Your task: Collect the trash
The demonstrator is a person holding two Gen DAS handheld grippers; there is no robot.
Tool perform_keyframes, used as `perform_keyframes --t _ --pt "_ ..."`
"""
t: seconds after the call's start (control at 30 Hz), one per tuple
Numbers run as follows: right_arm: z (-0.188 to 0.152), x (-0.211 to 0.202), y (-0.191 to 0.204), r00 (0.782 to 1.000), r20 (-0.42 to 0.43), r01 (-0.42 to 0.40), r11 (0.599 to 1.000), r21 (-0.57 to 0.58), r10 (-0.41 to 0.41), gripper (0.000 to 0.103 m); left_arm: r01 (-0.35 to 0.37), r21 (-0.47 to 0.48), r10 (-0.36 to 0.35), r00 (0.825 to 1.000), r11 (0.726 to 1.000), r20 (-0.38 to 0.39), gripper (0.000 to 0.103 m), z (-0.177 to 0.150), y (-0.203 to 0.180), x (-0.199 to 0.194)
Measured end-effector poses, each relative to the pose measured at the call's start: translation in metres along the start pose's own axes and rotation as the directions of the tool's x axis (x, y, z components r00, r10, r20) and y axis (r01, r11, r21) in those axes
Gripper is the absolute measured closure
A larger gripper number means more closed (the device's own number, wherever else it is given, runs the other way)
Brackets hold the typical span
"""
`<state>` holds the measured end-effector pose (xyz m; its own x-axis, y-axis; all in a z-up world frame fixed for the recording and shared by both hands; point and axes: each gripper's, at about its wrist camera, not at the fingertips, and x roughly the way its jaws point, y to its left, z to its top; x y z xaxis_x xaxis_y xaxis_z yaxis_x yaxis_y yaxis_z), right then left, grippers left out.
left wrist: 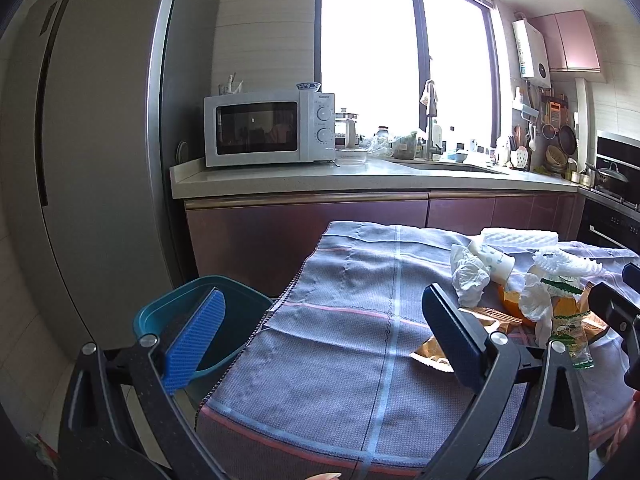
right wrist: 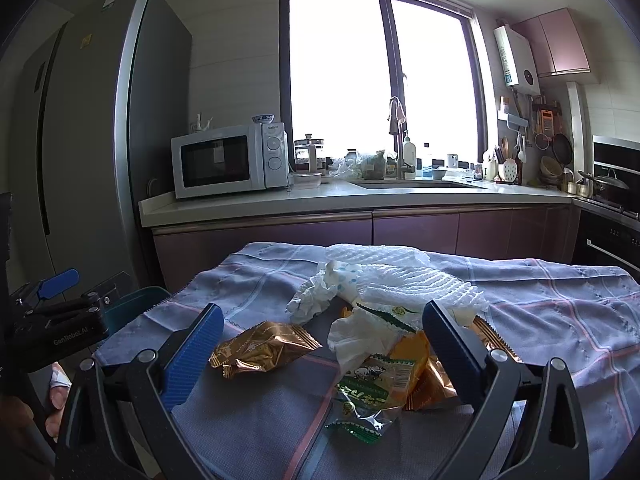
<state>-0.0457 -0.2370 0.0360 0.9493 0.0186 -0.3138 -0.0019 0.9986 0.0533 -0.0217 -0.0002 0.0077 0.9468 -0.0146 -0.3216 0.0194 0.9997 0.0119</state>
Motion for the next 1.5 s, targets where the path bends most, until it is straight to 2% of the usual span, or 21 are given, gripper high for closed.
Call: perform_keyframes --t 1.5 --pt "-0.0049 0.0027 -0.0049 1.0 -0.007 0.001 1.0 0.017 -0.001 0.007 -0.005 -0.002 0.005 1.0 1.0 0.003 0.006 -0.0019 0.0003 -0.0045"
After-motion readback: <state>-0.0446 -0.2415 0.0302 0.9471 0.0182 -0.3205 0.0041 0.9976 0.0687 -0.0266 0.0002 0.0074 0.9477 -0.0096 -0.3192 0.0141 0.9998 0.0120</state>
